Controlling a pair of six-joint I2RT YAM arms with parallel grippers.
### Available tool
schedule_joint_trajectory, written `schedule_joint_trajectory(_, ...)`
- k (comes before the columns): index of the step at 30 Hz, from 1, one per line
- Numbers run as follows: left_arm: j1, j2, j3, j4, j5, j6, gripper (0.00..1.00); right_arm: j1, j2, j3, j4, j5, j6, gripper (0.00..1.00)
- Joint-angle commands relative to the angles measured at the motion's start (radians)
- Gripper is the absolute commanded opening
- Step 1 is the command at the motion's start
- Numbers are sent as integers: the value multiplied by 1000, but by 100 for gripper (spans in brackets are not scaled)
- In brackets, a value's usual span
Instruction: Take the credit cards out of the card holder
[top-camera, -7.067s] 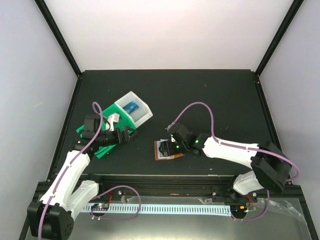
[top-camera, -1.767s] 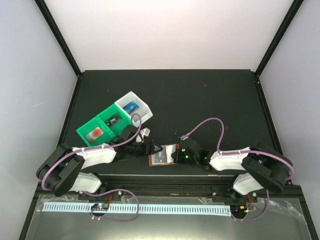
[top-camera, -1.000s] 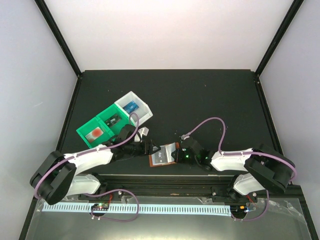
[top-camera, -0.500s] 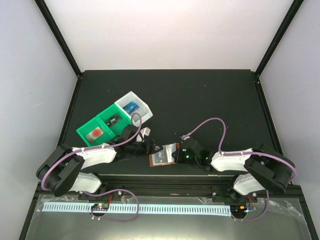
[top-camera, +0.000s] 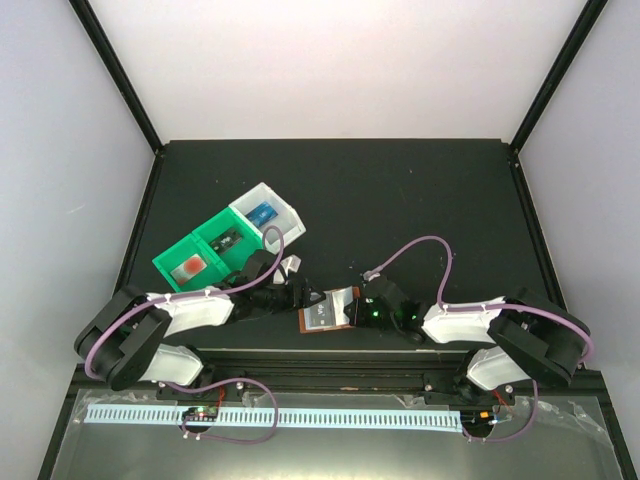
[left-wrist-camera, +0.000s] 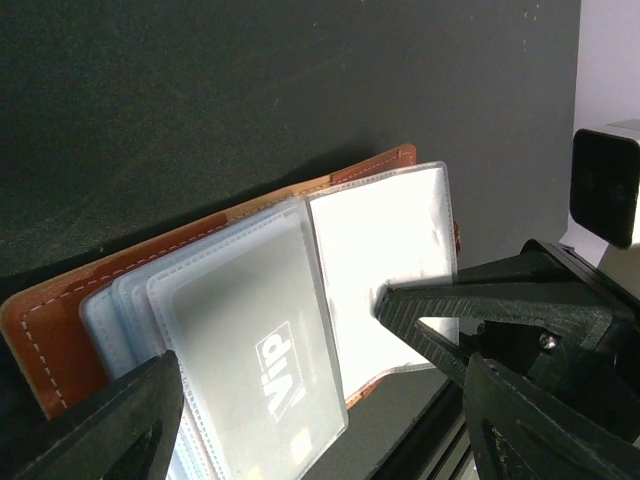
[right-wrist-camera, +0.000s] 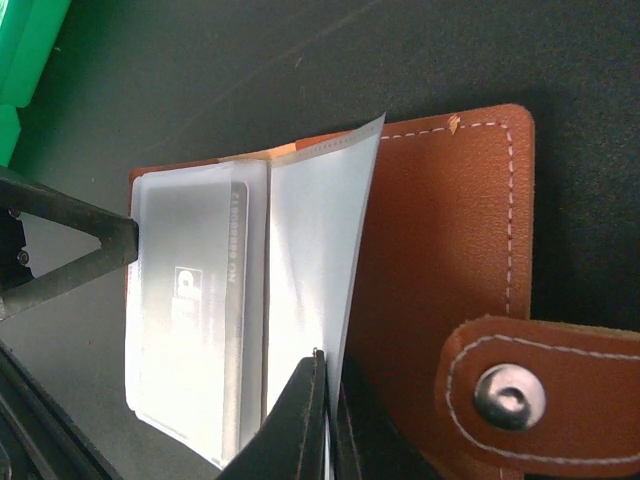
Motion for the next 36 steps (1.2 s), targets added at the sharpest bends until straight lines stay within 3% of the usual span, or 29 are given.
schedule_joint_trajectory(1, -7, 13, 1, 31, 2, -13, 78, 4, 6, -11, 28, 9, 5, 6)
schedule_joint_trajectory(14, -24, 51, -4, 199, 77, -109, 79, 3, 32, -32, 73, -3, 32, 6)
schedule_joint_trajectory(24, -63, -43, 19, 105, 30, -102, 77, 4, 27, -50, 106, -5, 48, 7)
schedule_joint_trajectory(30, -70, -44, 23, 82, 18, -94, 65, 4, 25, -63, 124, -16, 48, 10)
schedule_joint_trajectory(36, -70, -30, 59, -39, -40, -49, 40, 4, -50, -74, 40, 22, 26, 16)
